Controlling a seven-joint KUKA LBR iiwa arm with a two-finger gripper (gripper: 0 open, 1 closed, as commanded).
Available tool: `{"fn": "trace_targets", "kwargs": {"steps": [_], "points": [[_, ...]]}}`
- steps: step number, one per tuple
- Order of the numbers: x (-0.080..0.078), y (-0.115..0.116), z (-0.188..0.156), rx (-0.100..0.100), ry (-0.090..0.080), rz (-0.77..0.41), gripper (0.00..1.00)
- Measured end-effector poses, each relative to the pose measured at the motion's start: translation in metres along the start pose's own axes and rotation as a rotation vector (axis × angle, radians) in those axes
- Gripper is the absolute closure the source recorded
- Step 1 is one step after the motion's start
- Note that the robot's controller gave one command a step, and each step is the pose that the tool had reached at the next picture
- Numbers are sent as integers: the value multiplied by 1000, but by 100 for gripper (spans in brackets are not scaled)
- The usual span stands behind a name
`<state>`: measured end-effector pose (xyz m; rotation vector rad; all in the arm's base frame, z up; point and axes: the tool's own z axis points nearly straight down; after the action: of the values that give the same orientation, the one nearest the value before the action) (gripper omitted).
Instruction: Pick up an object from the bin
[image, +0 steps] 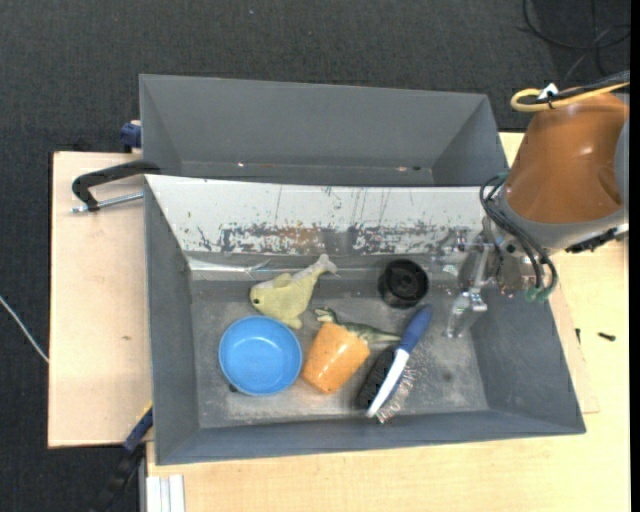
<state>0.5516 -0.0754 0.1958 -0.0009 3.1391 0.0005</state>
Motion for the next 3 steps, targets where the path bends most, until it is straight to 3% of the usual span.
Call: {"fn": "trace_targets", "kwargs": {"steps": [1, 2, 3], "points": [[4, 48, 108, -4, -16, 266, 0], [11, 97, 122, 3, -11, 59, 0], [10, 98, 121, 0, -15, 58, 100]]}}
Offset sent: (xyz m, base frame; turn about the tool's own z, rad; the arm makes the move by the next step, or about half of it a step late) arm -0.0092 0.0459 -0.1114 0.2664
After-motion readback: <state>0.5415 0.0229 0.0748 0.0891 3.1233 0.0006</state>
